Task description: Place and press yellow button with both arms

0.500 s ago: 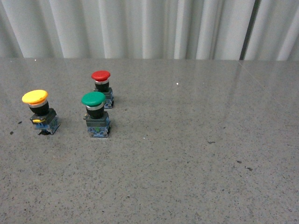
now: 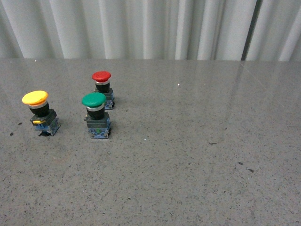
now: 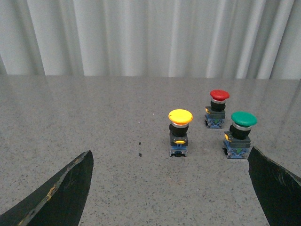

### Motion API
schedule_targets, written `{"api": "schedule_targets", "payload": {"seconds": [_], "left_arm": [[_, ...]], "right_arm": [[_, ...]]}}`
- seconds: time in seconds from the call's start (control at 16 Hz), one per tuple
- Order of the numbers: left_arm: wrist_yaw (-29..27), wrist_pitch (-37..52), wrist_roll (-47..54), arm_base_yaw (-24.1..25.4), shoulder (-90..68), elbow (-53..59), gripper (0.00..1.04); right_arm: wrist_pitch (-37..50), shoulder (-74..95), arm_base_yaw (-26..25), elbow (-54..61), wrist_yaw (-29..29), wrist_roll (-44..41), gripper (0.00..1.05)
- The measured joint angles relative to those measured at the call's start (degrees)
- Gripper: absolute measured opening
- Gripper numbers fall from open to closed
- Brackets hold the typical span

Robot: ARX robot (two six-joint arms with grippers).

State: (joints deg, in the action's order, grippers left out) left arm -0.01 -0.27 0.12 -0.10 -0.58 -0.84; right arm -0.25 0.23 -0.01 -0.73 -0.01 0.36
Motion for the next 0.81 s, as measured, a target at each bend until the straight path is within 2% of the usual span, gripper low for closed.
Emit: {"api": "schedule_targets", "payload": {"seconds": [0.81], "left_arm": [[0.0, 0.0, 0.0, 0.0, 0.0, 0.0, 0.98]], "right_arm": [[0.0, 0.0, 0.0, 0.0, 0.0, 0.0, 0.98]]}}
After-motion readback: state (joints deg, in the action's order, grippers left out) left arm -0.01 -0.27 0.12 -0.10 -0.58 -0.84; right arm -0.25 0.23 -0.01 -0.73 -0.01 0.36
